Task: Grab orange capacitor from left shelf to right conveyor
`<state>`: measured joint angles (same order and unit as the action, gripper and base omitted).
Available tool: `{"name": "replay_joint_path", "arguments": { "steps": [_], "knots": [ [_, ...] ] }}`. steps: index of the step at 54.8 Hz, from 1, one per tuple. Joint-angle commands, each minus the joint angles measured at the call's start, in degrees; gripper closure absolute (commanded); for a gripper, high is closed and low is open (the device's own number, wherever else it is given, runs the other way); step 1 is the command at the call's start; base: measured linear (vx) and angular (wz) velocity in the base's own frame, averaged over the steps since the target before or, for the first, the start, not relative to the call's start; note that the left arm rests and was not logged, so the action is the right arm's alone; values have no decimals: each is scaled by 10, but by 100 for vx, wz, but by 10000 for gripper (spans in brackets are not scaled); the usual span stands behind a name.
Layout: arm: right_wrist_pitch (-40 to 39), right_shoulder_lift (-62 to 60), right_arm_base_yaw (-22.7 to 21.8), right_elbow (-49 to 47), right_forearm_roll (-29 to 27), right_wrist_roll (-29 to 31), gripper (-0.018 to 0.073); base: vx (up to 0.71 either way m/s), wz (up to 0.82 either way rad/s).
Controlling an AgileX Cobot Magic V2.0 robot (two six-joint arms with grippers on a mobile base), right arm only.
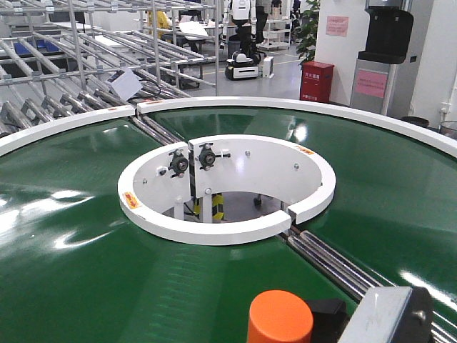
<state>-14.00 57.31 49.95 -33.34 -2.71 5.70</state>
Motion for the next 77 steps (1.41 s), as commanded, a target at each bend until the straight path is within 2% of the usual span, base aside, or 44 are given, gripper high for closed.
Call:
{"name": "replay_joint_path", "arguments": {
  "steps": [1,16,21,32,37,40,51,55,67,77],
  "knots": [
    [-53,-7,-1,-19,2,2,566,0,0],
    [-79,-3,-15,-19,-1,4,566,0,0],
    [-80,-3,-59,-19,-3,3,566,0,0],
    [-86,49,-206,-19,-2,2,566,0,0],
    [-118,106,-262,-19,-2,-4,566,0,0],
    [-156,140,-278,-19,-2,-5,566,0,0],
    [-360,278,-283,-20,3,-5,561,0,0],
    [-403,329,-283,-20,3,-5,560,0,0],
    [-407,441,-283,-20,10,-17,554,0,0],
    [-407,490,-283,-20,11,-39,545,0,0]
  ]
}}
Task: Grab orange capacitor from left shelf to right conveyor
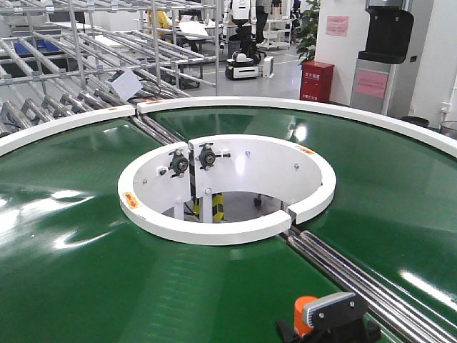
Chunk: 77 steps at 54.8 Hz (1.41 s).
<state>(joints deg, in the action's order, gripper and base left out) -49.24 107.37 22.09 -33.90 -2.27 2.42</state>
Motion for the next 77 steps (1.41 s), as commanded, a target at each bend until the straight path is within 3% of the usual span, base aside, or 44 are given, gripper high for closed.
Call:
{"name": "replay_joint_path", "arguments": {
  "steps": [1,11,29,37,42,51,58,70,77],
  "knots": [
    [-55,-8,-4,-15,7,-6,542,0,0],
    [-52,9,-4,-15,7,-6,469,0,0],
    [-47,11,-4,-15,5,-9,123,0,0],
    [-63,8,-4,-13,11,-68,15,0,0],
    [-69,-5,-4,-13,11,-84,-2,0,0],
    [-47,-67,-8,-13,15,-13,-2,0,0],
    [11,-151,-8,-13,26,-12,-2,0,0],
    [176,-369,-7,-13,76,-13,3,0,0],
    [314,-501,-7,-13,77,-13,41,0,0]
  ]
}}
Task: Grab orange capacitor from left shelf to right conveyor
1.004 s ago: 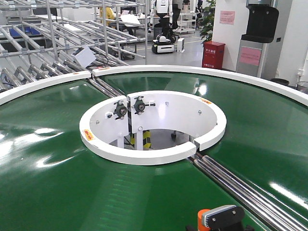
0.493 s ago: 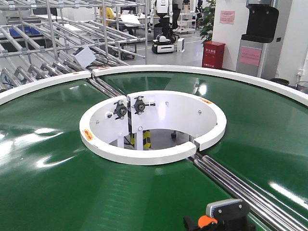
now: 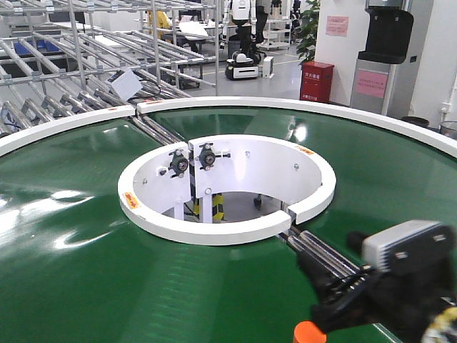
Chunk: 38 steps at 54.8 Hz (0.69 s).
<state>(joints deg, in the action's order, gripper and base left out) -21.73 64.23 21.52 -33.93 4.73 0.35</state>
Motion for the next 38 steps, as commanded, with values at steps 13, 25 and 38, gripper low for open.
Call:
{"name": "replay_joint_path", "arguments": {
  "steps": [13,25,38],
  "knots": [
    [235,-251,-2,-13,6,8,182,0,0],
    [283,-335,-2,-13,6,8,301,0,0],
    [283,-354,-2,-13,6,8,385,0,0]
  ]
}}
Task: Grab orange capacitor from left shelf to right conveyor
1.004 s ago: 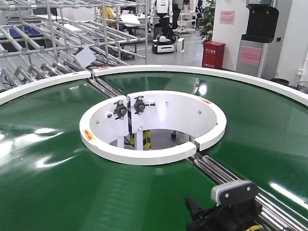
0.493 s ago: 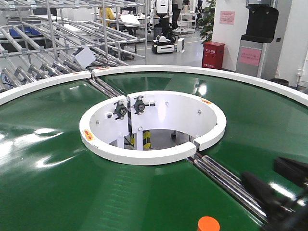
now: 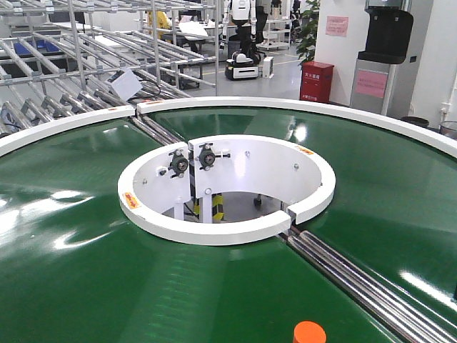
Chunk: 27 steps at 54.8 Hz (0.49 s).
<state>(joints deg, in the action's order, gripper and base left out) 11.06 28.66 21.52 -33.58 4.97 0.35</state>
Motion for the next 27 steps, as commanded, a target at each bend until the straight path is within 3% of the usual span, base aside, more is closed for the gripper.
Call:
{"name": "replay_joint_path", "arguments": {
  "steps": [1,10,20,27],
  "knots": [
    [-47,1,-2,-16,4,8,389,0,0],
    [-45,-21,-10,7,4,8,452,0,0],
    [-83,-151,-95,110,4,8,571,0,0],
    [-92,-242,-145,201,4,8,575,0,0]
  ]
}}
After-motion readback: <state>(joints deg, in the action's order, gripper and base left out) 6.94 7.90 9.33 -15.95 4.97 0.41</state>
